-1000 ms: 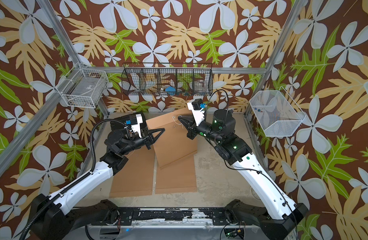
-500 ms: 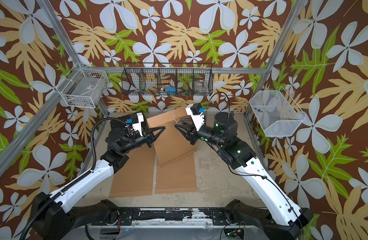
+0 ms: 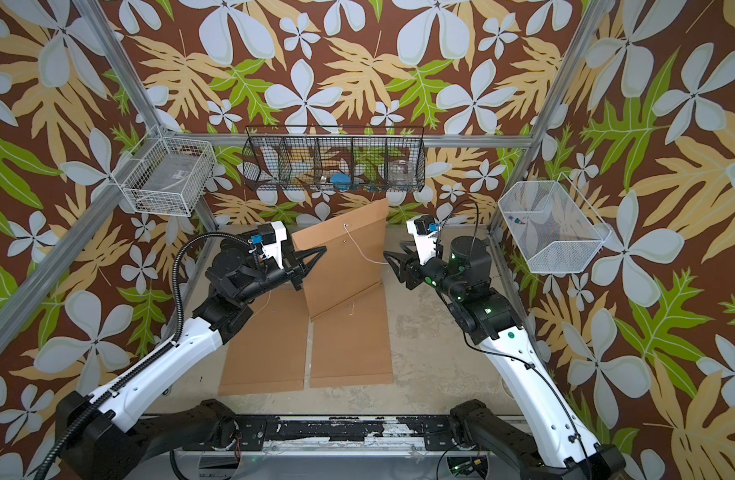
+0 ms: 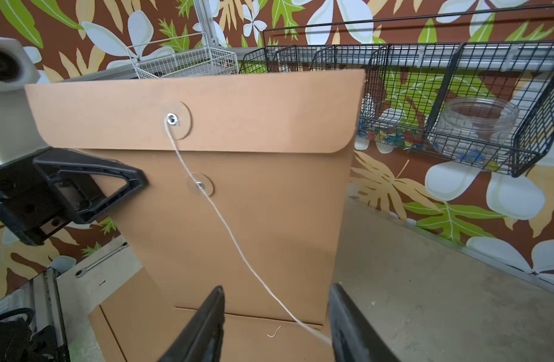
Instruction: Open the file bag
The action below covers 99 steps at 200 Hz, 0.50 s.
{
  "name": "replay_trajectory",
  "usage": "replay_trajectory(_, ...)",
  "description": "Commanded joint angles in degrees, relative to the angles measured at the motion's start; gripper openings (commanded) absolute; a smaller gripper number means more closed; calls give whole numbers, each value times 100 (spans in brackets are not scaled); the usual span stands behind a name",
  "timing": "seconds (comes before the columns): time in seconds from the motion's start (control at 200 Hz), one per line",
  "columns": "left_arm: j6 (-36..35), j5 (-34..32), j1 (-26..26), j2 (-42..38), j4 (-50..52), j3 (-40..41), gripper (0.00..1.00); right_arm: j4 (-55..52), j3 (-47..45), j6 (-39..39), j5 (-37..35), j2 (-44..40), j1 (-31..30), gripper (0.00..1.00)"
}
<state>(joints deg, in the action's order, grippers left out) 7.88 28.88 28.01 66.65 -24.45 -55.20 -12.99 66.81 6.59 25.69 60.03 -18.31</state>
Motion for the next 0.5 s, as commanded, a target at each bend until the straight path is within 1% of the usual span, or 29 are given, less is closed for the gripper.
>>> replay_trajectory(0.0, -152, -138, -6, -111, -24, 16, 0, 527, -148, 317, 282, -21, 279, 54)
replay_trajectory(0.105, -181, -94, -6, -212, 35, -4, 0, 842, -363, 529, 684, -41, 589, 56)
replay_trajectory(0.165, -173, 30, -6, -232, 79, -30, 0, 932, -369, 529, 796, 53, 591, 56)
replay_trajectory(0.225, -123, 168, -6, -240, 89, -35, 0, 1035, -357, 553, 1146, 176, 591, 56)
replay_trajectory(0.365, -14, 375, -6, -250, 42, -26, 0, 1306, -374, 512, 1763, 315, 597, 62)
replay_trajectory(0.49, 255, 725, -6, -205, -94, 15, 0, 1521, -388, 549, 1995, 415, 591, 64)
